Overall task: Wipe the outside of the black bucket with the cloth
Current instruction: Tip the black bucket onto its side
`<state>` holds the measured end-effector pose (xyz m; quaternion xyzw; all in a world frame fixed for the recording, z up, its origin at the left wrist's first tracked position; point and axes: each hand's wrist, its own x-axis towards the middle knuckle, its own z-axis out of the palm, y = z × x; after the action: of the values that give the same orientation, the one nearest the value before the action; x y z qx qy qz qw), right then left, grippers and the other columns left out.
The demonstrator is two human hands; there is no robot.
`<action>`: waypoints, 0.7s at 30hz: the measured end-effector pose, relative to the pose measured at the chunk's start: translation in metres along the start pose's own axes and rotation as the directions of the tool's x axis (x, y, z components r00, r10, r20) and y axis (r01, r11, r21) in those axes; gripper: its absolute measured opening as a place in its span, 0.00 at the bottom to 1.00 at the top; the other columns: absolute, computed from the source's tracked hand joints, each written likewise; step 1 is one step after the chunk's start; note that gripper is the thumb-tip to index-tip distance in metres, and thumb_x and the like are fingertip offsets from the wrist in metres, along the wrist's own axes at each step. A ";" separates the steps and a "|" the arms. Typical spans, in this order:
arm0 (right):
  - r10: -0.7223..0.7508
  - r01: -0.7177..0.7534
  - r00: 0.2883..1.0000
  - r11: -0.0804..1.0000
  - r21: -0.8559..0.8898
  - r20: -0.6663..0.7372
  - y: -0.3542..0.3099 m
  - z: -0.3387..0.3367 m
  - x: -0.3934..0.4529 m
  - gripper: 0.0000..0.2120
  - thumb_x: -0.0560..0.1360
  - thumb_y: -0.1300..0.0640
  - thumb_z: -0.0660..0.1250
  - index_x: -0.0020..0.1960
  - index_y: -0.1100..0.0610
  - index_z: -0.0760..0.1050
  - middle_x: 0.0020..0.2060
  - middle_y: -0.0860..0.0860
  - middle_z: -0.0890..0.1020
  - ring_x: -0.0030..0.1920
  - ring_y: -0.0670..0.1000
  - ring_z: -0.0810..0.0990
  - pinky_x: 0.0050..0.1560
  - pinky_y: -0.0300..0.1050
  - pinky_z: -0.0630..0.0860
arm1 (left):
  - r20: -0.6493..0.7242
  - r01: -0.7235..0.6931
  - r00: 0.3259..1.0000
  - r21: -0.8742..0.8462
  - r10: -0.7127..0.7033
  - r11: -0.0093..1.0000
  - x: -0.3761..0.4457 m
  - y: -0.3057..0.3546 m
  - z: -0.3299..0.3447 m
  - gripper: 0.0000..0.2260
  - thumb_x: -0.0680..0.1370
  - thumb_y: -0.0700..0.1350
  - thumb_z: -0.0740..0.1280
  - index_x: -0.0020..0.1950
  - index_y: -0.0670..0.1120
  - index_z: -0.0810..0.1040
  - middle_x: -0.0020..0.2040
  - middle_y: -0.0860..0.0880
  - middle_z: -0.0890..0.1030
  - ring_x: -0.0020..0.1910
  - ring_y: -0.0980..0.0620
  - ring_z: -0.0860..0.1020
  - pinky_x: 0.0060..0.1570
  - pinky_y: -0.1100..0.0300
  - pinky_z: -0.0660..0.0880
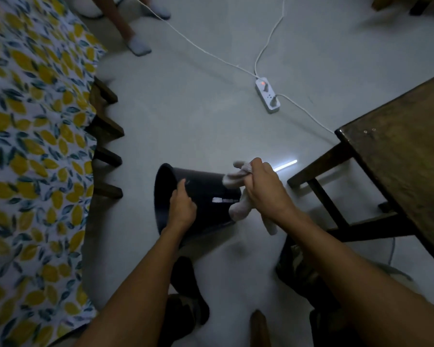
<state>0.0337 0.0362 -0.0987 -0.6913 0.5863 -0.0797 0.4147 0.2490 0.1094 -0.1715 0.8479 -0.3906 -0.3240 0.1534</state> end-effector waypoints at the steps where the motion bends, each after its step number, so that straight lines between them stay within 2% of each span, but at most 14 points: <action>1: -0.001 0.001 1.000 1.000 0.001 -0.005 -0.005 -0.002 -0.002 0.17 0.80 0.54 0.50 0.65 0.52 0.70 0.60 0.56 0.76 0.57 0.58 0.80 0.57 0.60 0.81 | -0.003 0.018 1.000 -0.050 -0.018 0.999 -0.001 -0.003 -0.004 0.29 0.80 0.33 0.61 0.80 0.47 0.59 0.70 0.39 0.72 0.63 0.41 0.75 0.65 0.43 0.74; 4: -0.019 0.019 1.000 1.000 0.001 -0.014 -0.016 -0.005 -0.007 0.17 0.80 0.55 0.50 0.65 0.52 0.70 0.61 0.55 0.77 0.58 0.58 0.80 0.58 0.60 0.81 | 0.024 0.053 0.999 -0.185 -0.049 0.981 -0.005 -0.012 -0.008 0.28 0.81 0.33 0.60 0.79 0.48 0.61 0.68 0.39 0.75 0.57 0.43 0.78 0.55 0.51 0.77; 5: -0.030 0.030 0.999 1.000 -0.005 -0.022 -0.019 -0.005 -0.008 0.16 0.80 0.55 0.51 0.65 0.52 0.69 0.62 0.55 0.77 0.58 0.58 0.80 0.58 0.59 0.81 | 0.034 0.061 0.998 -0.213 -0.055 0.975 -0.006 -0.014 -0.007 0.27 0.81 0.32 0.59 0.79 0.48 0.61 0.68 0.39 0.75 0.56 0.45 0.79 0.51 0.55 0.76; 7: -0.049 0.048 0.998 0.998 -0.038 -0.030 -0.019 -0.001 -0.008 0.15 0.81 0.54 0.51 0.65 0.51 0.69 0.62 0.55 0.78 0.57 0.57 0.81 0.57 0.58 0.81 | 0.048 0.071 0.997 -0.237 -0.061 0.969 -0.008 -0.019 -0.004 0.27 0.82 0.32 0.58 0.80 0.47 0.60 0.72 0.41 0.72 0.56 0.50 0.76 0.49 0.59 0.71; 9: -0.049 0.047 0.998 0.997 -0.057 -0.027 -0.018 0.003 -0.008 0.15 0.81 0.53 0.50 0.64 0.51 0.69 0.62 0.54 0.78 0.57 0.55 0.82 0.57 0.56 0.82 | 0.058 0.076 0.996 -0.239 -0.063 0.968 -0.008 -0.028 -0.002 0.27 0.82 0.32 0.58 0.80 0.46 0.59 0.74 0.42 0.69 0.57 0.52 0.72 0.51 0.60 0.69; 12: -0.049 0.047 0.999 0.997 -0.065 -0.022 -0.019 0.008 -0.008 0.13 0.83 0.57 0.53 0.65 0.52 0.71 0.63 0.55 0.78 0.58 0.57 0.81 0.57 0.57 0.81 | 0.048 0.094 0.995 -0.265 -0.084 0.960 0.001 -0.046 -0.003 0.27 0.82 0.33 0.59 0.80 0.45 0.59 0.75 0.42 0.69 0.58 0.52 0.71 0.53 0.59 0.70; 15: -0.076 0.074 0.997 0.993 -0.094 -0.020 -0.017 0.016 -0.005 0.13 0.84 0.57 0.55 0.66 0.53 0.71 0.64 0.55 0.78 0.58 0.57 0.80 0.58 0.58 0.80 | 0.060 0.108 0.993 -0.215 -0.097 0.971 0.013 -0.064 -0.006 0.30 0.80 0.35 0.64 0.81 0.46 0.58 0.75 0.40 0.68 0.65 0.45 0.73 0.61 0.55 0.73; 17: -0.078 0.078 0.997 0.992 -0.100 0.004 -0.017 0.024 -0.005 0.13 0.84 0.55 0.55 0.67 0.53 0.71 0.64 0.54 0.78 0.59 0.56 0.80 0.59 0.57 0.80 | 0.113 0.116 0.988 -0.131 -0.102 0.985 0.019 -0.077 -0.007 0.36 0.78 0.42 0.71 0.82 0.47 0.55 0.75 0.40 0.62 0.69 0.40 0.71 0.67 0.52 0.70; 19: -0.064 0.065 0.998 0.994 -0.089 0.013 -0.018 0.032 -0.004 0.15 0.84 0.52 0.53 0.66 0.53 0.71 0.64 0.54 0.78 0.58 0.55 0.81 0.58 0.55 0.81 | 0.169 0.134 0.978 -0.061 -0.122 0.989 0.023 -0.089 -0.005 0.49 0.71 0.48 0.79 0.82 0.49 0.51 0.78 0.42 0.52 0.74 0.39 0.64 0.72 0.49 0.66; 21: -0.092 0.094 0.996 0.989 -0.112 0.019 -0.017 0.037 -0.005 0.17 0.83 0.51 0.55 0.67 0.57 0.71 0.61 0.54 0.78 0.54 0.53 0.79 0.53 0.48 0.77 | 0.173 0.110 0.979 0.016 -0.111 0.994 0.027 -0.096 -0.002 0.57 0.66 0.51 0.83 0.83 0.50 0.47 0.80 0.44 0.43 0.78 0.38 0.55 0.74 0.46 0.62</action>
<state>0.0672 0.0583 -0.1094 -0.7407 0.5543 -0.0610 0.3746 0.3176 0.1516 -0.2308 0.8374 -0.3557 -0.4033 0.0977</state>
